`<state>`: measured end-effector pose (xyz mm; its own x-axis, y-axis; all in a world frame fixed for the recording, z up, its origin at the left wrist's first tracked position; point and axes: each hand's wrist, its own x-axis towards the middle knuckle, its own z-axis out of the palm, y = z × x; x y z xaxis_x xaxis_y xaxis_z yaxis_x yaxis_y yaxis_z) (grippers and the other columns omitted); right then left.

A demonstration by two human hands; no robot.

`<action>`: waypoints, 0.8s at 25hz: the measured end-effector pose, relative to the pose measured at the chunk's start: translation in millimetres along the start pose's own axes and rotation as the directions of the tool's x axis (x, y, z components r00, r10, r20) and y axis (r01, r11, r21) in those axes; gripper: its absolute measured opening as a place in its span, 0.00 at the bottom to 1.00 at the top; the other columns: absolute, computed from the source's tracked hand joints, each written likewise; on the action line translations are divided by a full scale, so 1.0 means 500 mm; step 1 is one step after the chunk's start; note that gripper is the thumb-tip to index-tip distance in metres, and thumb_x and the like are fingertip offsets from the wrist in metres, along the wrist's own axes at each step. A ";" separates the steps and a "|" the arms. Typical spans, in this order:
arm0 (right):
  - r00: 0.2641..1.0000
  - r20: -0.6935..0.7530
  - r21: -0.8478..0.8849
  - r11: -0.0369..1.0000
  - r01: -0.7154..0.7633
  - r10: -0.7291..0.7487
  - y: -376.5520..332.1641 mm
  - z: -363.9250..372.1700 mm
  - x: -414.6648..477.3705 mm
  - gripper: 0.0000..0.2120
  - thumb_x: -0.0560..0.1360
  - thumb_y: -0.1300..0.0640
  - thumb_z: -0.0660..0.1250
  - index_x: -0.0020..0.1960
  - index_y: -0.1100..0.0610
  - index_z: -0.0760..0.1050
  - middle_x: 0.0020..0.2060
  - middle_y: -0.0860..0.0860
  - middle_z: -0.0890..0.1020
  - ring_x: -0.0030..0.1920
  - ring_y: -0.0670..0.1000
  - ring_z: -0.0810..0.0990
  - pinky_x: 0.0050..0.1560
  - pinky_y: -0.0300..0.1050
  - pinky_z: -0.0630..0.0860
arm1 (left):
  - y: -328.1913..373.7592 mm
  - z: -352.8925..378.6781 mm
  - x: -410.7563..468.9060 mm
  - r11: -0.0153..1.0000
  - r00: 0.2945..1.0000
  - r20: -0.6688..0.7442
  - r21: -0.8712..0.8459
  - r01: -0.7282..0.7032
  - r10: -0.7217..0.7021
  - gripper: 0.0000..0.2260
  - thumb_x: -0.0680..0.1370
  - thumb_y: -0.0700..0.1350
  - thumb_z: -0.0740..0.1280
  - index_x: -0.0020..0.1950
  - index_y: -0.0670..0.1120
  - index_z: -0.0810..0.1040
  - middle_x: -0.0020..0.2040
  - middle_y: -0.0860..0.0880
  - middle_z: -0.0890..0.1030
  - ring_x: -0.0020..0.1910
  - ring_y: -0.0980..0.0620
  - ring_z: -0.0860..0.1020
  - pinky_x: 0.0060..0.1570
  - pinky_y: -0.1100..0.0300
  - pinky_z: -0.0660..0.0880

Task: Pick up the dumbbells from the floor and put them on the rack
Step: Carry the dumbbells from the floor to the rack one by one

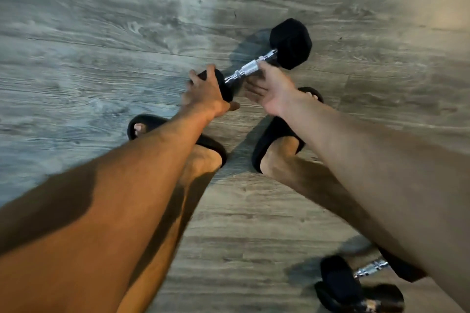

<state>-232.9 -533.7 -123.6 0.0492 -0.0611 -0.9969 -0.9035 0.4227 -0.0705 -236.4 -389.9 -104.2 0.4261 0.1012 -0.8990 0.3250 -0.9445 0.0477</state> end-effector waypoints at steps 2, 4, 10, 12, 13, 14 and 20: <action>0.999 0.043 0.144 0.990 -0.011 0.005 -0.002 0.018 0.043 0.19 0.78 0.51 0.67 0.64 0.61 0.74 0.51 0.59 0.83 0.47 0.56 0.83 0.45 0.50 0.82 | -0.001 0.033 0.031 1.000 0.999 -0.045 -0.010 0.009 -0.009 0.45 0.65 0.56 0.79 0.74 0.53 0.56 0.74 0.37 0.57 0.69 0.36 0.67 0.63 0.42 0.72; 0.999 0.046 0.215 0.977 -0.010 0.000 -0.005 0.033 0.068 0.16 0.79 0.53 0.66 0.62 0.62 0.74 0.48 0.59 0.84 0.45 0.56 0.84 0.41 0.49 0.81 | -0.009 0.044 0.051 0.996 0.996 -0.087 -0.092 -0.006 -0.002 0.44 0.65 0.52 0.80 0.73 0.53 0.59 0.73 0.39 0.60 0.68 0.37 0.69 0.59 0.45 0.73; 0.998 0.055 0.212 0.977 -0.035 0.024 -0.009 0.040 -0.010 0.12 0.80 0.55 0.64 0.60 0.61 0.74 0.43 0.58 0.83 0.51 0.58 0.84 0.52 0.54 0.82 | -0.016 -0.007 -0.014 0.978 0.994 -0.106 -0.204 -0.054 0.032 0.39 0.62 0.50 0.81 0.67 0.53 0.64 0.68 0.42 0.64 0.64 0.41 0.68 0.55 0.52 0.74; 0.998 0.056 0.205 0.978 -0.043 0.032 -0.004 0.045 -0.096 0.14 0.80 0.56 0.64 0.62 0.63 0.73 0.50 0.60 0.83 0.57 0.59 0.83 0.54 0.56 0.81 | -0.032 -0.039 -0.096 0.974 0.995 -0.097 -0.222 -0.043 0.022 0.39 0.62 0.51 0.81 0.67 0.54 0.64 0.68 0.41 0.63 0.65 0.40 0.67 0.57 0.49 0.74; 0.998 0.055 0.194 0.980 -0.043 0.033 0.000 0.049 -0.147 0.16 0.80 0.56 0.64 0.64 0.64 0.73 0.53 0.61 0.82 0.57 0.59 0.83 0.51 0.56 0.83 | -0.045 -0.061 -0.144 0.966 0.995 -0.094 -0.254 -0.048 0.024 0.38 0.63 0.50 0.81 0.66 0.53 0.64 0.67 0.41 0.63 0.64 0.40 0.67 0.57 0.49 0.74; 0.998 0.053 0.156 0.987 -0.035 0.027 0.004 0.056 -0.205 0.17 0.80 0.56 0.64 0.66 0.64 0.72 0.55 0.62 0.82 0.55 0.59 0.83 0.46 0.55 0.84 | -0.063 -0.086 -0.199 0.954 0.996 -0.086 -0.296 -0.058 0.034 0.37 0.63 0.49 0.81 0.66 0.54 0.65 0.66 0.42 0.64 0.63 0.41 0.67 0.55 0.49 0.73; 0.988 0.151 -0.244 0.968 0.054 -0.018 0.046 0.124 -0.598 0.20 0.82 0.56 0.60 0.69 0.69 0.68 0.58 0.64 0.81 0.54 0.60 0.83 0.47 0.53 0.82 | -0.203 -0.209 -0.585 0.854 0.996 -0.086 -0.518 -0.058 0.015 0.36 0.61 0.53 0.79 0.64 0.50 0.66 0.58 0.41 0.68 0.56 0.38 0.73 0.53 0.44 0.77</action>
<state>-241.9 -449.8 170.9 0.1288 0.0691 -0.9893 -0.9760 0.1857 -0.1141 -305.8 -291.0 199.2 0.5019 0.1131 -0.8575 0.6898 -0.6505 0.3180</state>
